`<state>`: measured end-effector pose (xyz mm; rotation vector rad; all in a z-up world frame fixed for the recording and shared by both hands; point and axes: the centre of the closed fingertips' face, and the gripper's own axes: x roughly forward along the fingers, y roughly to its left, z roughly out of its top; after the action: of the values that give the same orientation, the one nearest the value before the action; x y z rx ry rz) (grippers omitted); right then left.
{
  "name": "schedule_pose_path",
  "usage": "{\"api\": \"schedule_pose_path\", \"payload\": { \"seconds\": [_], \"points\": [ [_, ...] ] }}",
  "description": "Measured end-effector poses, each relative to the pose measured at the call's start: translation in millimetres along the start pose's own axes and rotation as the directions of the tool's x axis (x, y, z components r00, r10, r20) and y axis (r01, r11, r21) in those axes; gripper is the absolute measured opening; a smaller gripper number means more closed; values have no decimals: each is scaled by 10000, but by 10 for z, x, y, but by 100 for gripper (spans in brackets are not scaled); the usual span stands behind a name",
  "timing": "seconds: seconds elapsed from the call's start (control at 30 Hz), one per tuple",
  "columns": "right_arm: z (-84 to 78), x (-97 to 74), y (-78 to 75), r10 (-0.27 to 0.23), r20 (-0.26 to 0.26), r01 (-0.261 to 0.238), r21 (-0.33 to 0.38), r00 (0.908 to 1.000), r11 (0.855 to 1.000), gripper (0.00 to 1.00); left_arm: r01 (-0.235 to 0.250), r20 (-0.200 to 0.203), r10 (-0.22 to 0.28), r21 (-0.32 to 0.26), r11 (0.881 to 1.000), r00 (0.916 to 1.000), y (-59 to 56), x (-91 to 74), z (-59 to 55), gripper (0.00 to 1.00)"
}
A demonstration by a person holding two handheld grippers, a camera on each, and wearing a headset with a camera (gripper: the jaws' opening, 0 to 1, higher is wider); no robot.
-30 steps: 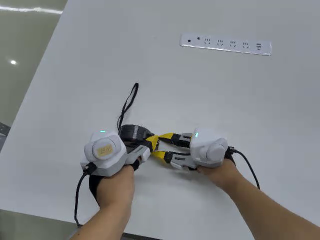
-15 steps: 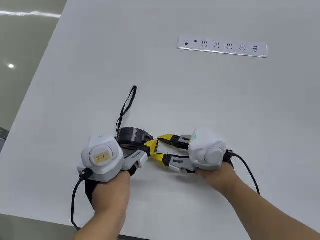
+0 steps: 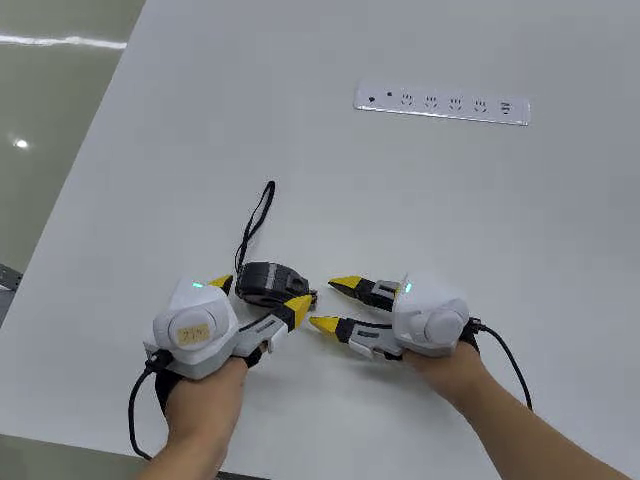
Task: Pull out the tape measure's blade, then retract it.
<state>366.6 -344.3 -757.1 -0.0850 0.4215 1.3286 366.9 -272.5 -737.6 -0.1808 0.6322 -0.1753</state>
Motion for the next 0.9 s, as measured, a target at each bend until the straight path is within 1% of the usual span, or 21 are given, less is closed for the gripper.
{"api": "schedule_pose_path", "payload": {
  "seconds": [0.1,0.17,0.23,0.3,0.37,0.5,0.6,0.73,0.9],
  "points": [
    [16,-45,1,-162,47,161,25,9999,9999,37,199,22,-200,214,9996,9998,-36,-4,24,70],
    [32,-77,1,-285,116,284,71,9995,9996,37,300,26,-302,455,9985,9995,-55,-15,41,70],
    [63,-125,3,-420,215,416,182,9989,9990,37,392,-5,-392,555,9977,9992,-69,-22,37,71],
    [86,-174,-17,-680,278,675,176,9973,9976,38,440,-30,-439,738,9963,9990,-78,-36,36,71],
    [115,-223,-29,-838,412,827,264,9956,9962,39,555,-47,-553,948,9940,9985,-99,-58,38,71],
    [134,-312,-34,-1094,490,1079,335,9928,9936,40,652,-55,-650,1299,9894,9979,-97,-97,42,71],
    [118,-382,-46,-1276,448,1261,339,9908,9914,40,716,11,-724,1405,9875,9974,-79,-136,65,71],
    [133,-494,-69,-1664,558,1639,471,9845,9854,41,809,107,-830,1323,9879,9965,-48,-163,84,71],
    [129,-626,-47,-1929,523,1901,528,9798,9803,42,1093,130,-1129,1639,9804,9935,-79,-204,99,71]
  ]
}}
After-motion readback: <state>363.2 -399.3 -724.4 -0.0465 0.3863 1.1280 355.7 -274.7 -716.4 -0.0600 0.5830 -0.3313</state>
